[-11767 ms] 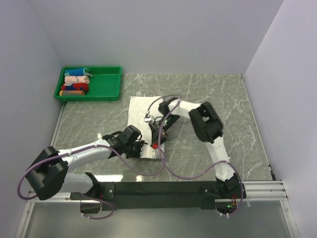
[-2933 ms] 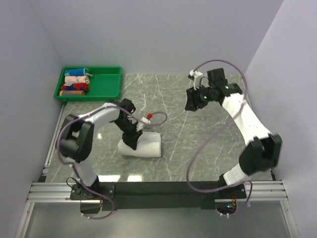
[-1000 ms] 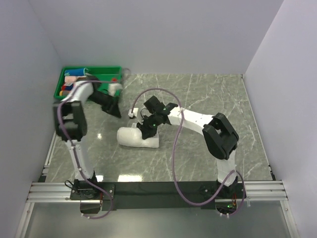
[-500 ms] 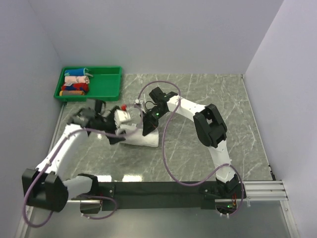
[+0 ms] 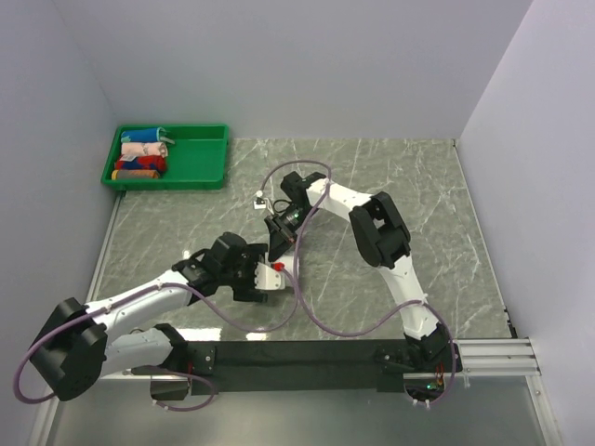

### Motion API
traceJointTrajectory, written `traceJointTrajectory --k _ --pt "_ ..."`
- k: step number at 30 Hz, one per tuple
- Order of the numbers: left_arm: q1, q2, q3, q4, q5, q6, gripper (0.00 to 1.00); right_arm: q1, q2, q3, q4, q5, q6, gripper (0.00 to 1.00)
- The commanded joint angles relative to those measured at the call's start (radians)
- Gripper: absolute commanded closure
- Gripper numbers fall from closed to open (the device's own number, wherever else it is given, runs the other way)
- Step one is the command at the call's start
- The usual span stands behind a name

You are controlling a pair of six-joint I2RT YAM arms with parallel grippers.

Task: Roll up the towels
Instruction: Roll the towel

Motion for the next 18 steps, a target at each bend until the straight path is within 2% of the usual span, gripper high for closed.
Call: traceJointTrajectory --k 1,8,18 --pt "-0.055 0.037 -0.049 0.139 -0.087 0.038 0.01 0.033 0.143 -0.019 -0.112 0.228 -0.069 1.0" --pt "-0.08 0.1 -0.078 0.162 -0.169 0.046 0.0 0.034 0.229 0.058 -0.115 0.287 -0.006 1.0" --pt "-0.046 -0.039 -0.124 0.03 -0.138 0.049 0.01 0.068 0.223 0.032 -0.055 0.363 0.003 1.0"
